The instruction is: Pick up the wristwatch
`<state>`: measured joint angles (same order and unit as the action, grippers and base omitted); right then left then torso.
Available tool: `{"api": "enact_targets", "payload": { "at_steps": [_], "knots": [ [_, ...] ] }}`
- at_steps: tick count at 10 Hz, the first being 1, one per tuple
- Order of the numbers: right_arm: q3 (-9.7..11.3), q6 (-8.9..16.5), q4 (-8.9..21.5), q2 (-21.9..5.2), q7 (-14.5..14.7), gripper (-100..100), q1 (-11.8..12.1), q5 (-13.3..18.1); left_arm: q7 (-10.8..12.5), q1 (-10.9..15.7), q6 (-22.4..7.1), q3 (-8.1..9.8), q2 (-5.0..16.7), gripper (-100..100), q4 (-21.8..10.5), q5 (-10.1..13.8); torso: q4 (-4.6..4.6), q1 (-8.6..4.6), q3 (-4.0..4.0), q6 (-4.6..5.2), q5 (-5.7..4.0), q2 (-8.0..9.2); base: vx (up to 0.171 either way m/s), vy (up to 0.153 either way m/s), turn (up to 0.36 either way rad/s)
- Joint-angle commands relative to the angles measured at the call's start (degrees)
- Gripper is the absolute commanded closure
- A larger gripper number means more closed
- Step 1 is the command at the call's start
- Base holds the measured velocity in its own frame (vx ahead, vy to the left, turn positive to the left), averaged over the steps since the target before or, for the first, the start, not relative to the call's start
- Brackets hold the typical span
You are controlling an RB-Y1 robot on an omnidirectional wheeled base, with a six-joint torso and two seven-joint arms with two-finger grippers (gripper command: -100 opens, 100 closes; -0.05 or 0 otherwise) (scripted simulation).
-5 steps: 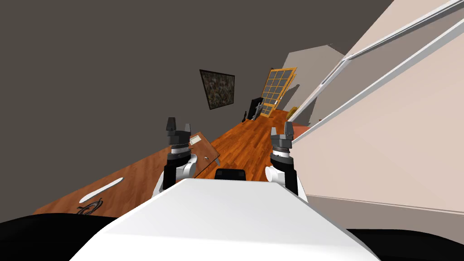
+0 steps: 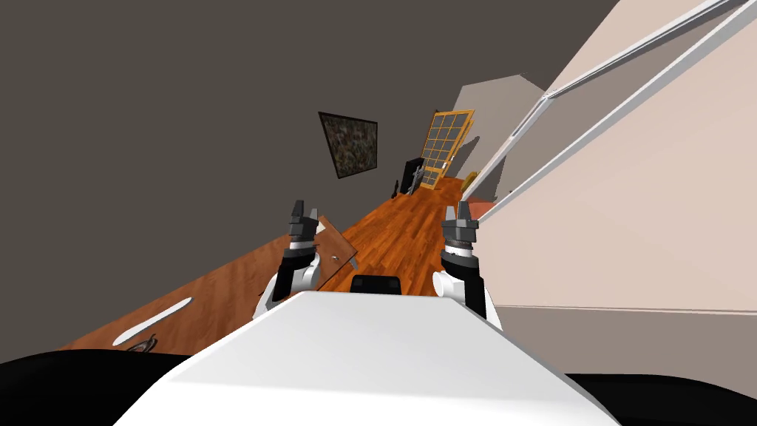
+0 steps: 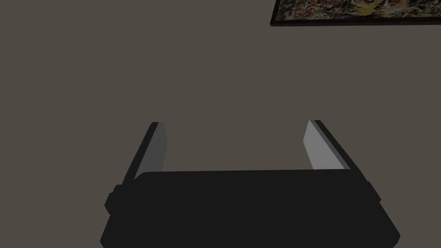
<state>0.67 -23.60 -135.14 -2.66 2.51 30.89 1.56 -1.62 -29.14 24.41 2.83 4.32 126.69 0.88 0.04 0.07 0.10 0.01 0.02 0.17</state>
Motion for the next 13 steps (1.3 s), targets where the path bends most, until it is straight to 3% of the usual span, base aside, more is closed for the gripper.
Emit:
{"api": "enact_targets", "payload": {
  "at_steps": [1, 5, 10, 13],
  "knots": [
    [0.0, 0.0, 0.0, 0.0, 0.0, 0, 0.0, 0.0, 1.2, 0.1, -0.7, 0.48, 1.2, -100, -2.7, 0.5, 0.00, 0.00, 0.00, 0.00, 0.00, 0.00, -0.043, 0.018, -0.104],
    [0.0, 0.0, 0.0, 0.0, 0.0, 0, 0.0, 0.0, 2.3, 0.8, -1.5, 0.88, 2.4, -100, -6.9, 1.1, -0.01, 0.04, -0.03, 0.00, 0.01, -0.05, -0.034, 0.022, -0.068],
    [0.0, 0.0, 0.0, 0.0, 0.0, 0, 0.0, 0.0, 4.6, 2.5, -3.2, 1.76, 4.7, -100, -16.7, 2.2, 0.00, 0.08, -0.01, -0.03, 0.02, -0.03, -0.034, 0.028, -0.099],
    [0.0, 0.0, 0.0, 0.0, 0.0, 0, 0.0, 0.0, 5.2, 3.0, -3.5, 1.97, 5.2, -100, -20.0, 2.6, -0.02, 0.05, -0.05, -0.01, 0.01, -0.10, -0.019, 0.023, -0.076]
  ]
}}
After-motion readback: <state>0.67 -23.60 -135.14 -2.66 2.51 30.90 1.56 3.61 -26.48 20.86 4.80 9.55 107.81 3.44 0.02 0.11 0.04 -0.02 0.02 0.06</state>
